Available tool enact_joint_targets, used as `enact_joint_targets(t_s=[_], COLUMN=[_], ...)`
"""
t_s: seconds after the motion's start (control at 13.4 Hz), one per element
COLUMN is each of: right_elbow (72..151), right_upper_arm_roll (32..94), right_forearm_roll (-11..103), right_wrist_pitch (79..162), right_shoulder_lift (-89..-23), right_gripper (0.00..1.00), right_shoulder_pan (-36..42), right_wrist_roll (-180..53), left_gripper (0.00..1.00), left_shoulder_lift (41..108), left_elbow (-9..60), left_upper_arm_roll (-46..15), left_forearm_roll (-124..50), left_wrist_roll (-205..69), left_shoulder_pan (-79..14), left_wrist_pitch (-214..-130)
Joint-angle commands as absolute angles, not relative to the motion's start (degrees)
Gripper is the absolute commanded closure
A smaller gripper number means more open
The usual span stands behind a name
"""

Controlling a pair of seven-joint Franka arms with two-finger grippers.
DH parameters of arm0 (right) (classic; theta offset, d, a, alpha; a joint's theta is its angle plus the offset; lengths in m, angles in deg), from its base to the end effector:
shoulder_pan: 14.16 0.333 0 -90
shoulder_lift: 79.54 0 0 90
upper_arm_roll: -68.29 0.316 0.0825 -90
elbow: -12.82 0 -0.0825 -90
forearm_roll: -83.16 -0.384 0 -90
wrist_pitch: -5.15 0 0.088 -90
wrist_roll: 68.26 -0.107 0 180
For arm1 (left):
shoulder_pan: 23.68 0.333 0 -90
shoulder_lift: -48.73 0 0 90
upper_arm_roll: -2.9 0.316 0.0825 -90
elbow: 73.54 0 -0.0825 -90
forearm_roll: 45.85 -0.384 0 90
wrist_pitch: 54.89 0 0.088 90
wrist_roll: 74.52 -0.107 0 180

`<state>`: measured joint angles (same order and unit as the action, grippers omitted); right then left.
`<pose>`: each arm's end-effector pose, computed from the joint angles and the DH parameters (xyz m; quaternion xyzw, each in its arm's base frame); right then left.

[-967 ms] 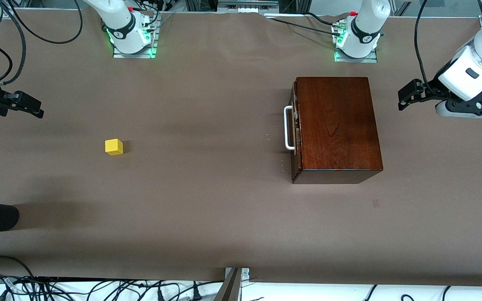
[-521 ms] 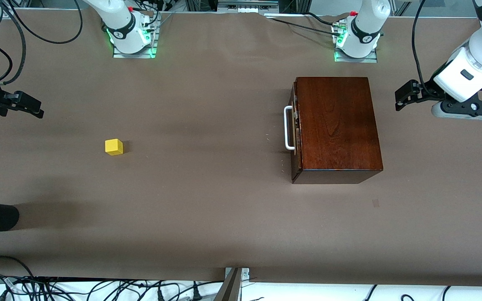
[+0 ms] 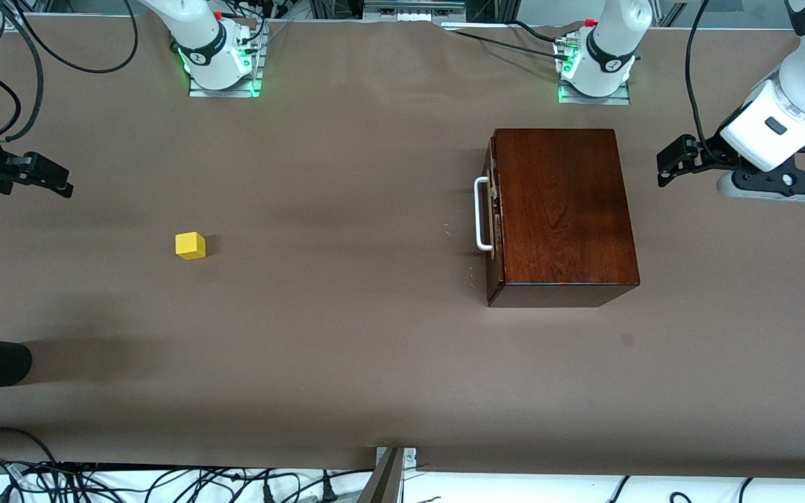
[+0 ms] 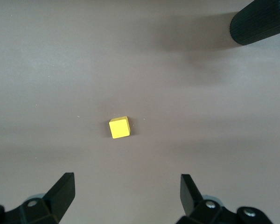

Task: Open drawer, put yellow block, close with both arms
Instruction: 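Reach the left gripper to the white drawer handle and grasp it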

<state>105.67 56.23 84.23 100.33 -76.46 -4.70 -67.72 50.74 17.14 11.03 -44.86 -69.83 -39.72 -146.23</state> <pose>0.5756 -0.0250 0.5791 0.9997 -0.0170 -0.0064 0.0147 0.5605 -0.0811 0.6015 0.9995 -0.0278 -0.0122 0.0048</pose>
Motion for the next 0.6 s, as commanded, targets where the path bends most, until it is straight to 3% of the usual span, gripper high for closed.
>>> enact_joint_targets(t_s=[0.0, 0.52], right_elbow=[105.1, 105.1], right_upper_arm_roll=[56.7, 56.7], right_forearm_roll=[84.0, 84.0], right_wrist_pitch=[99.9, 99.6], right_shoulder_lift=[-76.6, -76.6], right_gripper=[0.0, 0.0], right_shoulder_pan=[-5.3, -5.3], right_wrist_roll=[-67.4, -67.4], left_gripper=[0.0, 0.0], left_shoulder_lift=[51.1, 57.4], left_elbow=[15.9, 7.7], left_upper_arm_roll=[9.9, 3.5], left_forearm_roll=[-46.0, -46.1], left_wrist_roll=[-70.1, -68.3], left_shoulder_pan=[-40.1, -41.8], left_wrist_pitch=[-146.8, -146.8])
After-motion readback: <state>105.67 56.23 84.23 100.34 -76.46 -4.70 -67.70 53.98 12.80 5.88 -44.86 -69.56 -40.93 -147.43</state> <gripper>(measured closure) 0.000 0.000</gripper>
